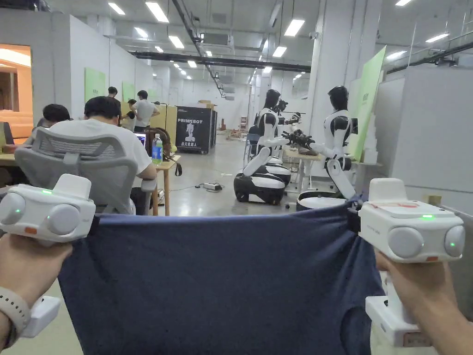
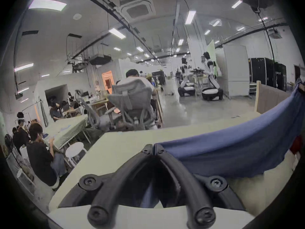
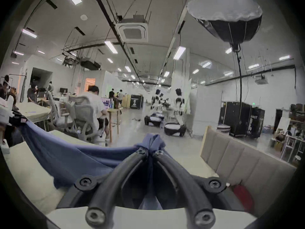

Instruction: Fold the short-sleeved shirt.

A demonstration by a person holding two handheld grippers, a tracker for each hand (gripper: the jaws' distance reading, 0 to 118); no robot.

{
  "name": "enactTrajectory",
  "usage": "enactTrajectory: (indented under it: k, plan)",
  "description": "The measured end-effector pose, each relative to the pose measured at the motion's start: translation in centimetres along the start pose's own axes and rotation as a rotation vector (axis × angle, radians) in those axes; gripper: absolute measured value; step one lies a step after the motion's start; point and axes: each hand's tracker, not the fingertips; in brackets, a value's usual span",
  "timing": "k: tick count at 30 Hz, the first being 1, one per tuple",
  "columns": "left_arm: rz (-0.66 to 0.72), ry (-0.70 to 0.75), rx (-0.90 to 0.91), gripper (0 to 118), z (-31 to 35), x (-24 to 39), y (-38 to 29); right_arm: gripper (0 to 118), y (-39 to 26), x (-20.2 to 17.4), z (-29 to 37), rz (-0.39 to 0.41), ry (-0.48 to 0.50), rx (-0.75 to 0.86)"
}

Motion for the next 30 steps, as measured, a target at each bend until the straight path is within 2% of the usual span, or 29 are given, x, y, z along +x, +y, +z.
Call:
enactTrajectory:
  k: [4,7,9,11,14,16,20,21,22,23,24,25,27,30]
  plan:
    - [-0.004,-0.068,-0.039,0,4.7,0.0,-5.0,3,-5.1,0.8,4.6,-0.005,0.018,-0.063]
    - [-0.048,-0.100,-0.090,0,8.5,0.3,-11.0,3,-10.9,1.4,9.0,-0.032,0.079,-0.159]
    - [-0.032,-0.119,-0.132,0,10.4,0.5,-15.5,3,-15.5,1.2,11.8,-0.042,0.118,-0.240]
    - [-0.003,-0.133,-0.200,0,12.2,0.4,-20.5,3,-20.4,1.0,14.3,0.003,0.121,-0.306]
    - [0.024,-0.139,-0.312,0,14.1,0.7,-27.8,3,-27.5,-0.1,17.6,-0.025,0.158,-0.440]
    - [0.067,-0.144,-0.385,0,15.0,0.4,-32.1,3,-31.5,-1.0,19.6,-0.004,0.165,-0.508]
    - [0.141,-0.178,-0.439,2,16.1,0.0,-37.1,5,-36.0,-2.3,21.8,-0.043,0.149,-0.588]
    - [0.157,-0.194,-0.389,13,16.5,-0.1,-37.5,14,-36.3,-2.4,22.2,-0.057,0.137,-0.590]
    - [0.140,-0.201,-0.336,49,17.1,0.1,-37.8,46,-36.4,-2.4,22.5,-0.096,0.097,-0.599]
    - [0.104,-0.162,-0.318,81,16.9,-0.1,-38.0,73,-36.1,-2.6,22.7,-0.121,0.069,-0.619]
    - [0.077,-0.107,-0.295,105,17.4,0.3,-37.7,89,-35.4,-3.1,23.0,-0.135,0.035,-0.620]
    - [0.080,-0.091,-0.248,118,18.1,0.8,-37.3,100,-34.3,-3.5,23.5,-0.136,0.054,-0.580]
    - [0.115,-0.119,-0.123,118,19.9,2.0,-35.6,104,-32.0,-5.4,24.5,-0.117,0.088,-0.448]
    - [0.074,-0.103,-0.025,118,21.8,4.6,-33.6,112,-28.8,-8.4,25.9,-0.066,0.132,-0.336]
